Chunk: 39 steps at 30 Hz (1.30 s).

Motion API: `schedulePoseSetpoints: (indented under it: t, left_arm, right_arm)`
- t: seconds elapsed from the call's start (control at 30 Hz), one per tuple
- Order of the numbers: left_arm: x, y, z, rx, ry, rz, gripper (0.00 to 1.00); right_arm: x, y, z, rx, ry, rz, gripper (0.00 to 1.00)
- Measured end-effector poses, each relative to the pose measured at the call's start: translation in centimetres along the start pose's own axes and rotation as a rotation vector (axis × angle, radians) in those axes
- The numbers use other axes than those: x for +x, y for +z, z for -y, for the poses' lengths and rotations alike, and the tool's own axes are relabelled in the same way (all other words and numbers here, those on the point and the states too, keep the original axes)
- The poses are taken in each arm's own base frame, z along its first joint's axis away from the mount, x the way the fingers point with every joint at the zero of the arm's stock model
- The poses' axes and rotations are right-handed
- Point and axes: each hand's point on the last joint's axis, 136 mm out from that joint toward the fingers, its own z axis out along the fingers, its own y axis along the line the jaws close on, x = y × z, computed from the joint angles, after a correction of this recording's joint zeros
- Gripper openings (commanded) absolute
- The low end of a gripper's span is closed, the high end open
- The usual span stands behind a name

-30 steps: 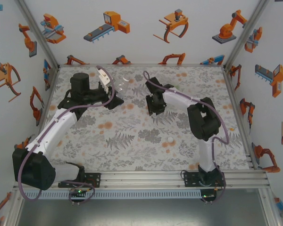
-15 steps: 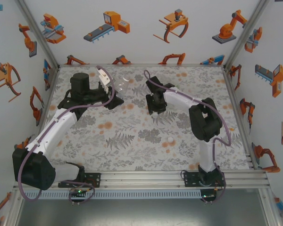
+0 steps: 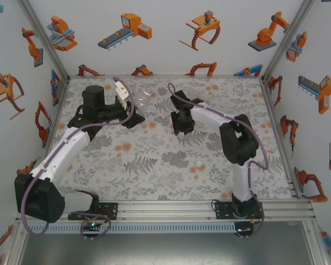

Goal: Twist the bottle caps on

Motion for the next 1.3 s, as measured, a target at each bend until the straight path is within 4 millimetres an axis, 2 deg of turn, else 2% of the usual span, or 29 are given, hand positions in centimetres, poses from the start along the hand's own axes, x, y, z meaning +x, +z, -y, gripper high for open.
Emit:
schedulePoseSetpoints:
  t: [0.2,0.33,0.5,0.6,0.83,1.0,1.13,1.2,1.3]
  left_arm:
    - [0.1,0.0,0.0,0.000,-0.001,-0.002,0.14]
    - [0.2,0.1,0.0,0.001,-0.005,-0.005,0.14]
    - [0.4,0.2,-0.1,0.003,-0.009,-0.010,0.14]
    - [0.4,0.3,-0.1,0.004,-0.010,-0.012,0.14]
    - [0.5,0.3,-0.1,0.004,-0.012,-0.013,0.14]
    - [0.5,0.3,-0.1,0.004,-0.012,-0.013,0.14]
    - [0.5,0.3,-0.1,0.004,-0.012,-0.013,0.14]
    - [0.5,0.3,-0.1,0.004,-0.012,-0.013,0.14]
    - [0.5,0.3,-0.1,0.004,-0.012,-0.013,0.14]
  right_arm:
    - [0.2,0.6,0.1,0.003,0.000,-0.008,0.44]
    - [0.6,1.2,0.2,0.007,0.000,-0.020,0.38]
    - [0.7,1.5,0.0,-0.007,0.001,-0.021,0.17]
    - [0.4,1.5,-0.7,-0.057,0.019,-0.013,0.12]
    - [-1.9,1.5,-2.4,-0.280,0.145,0.043,0.12]
    - [-3.9,0.7,-3.9,-0.458,0.223,0.087,0.19]
    - [-3.3,1.2,-4.3,-0.501,0.251,0.067,0.23]
    - [-2.5,1.8,-3.7,-0.492,0.271,0.046,0.24]
    - [-1.9,2.5,-2.5,-0.471,0.307,0.023,0.30]
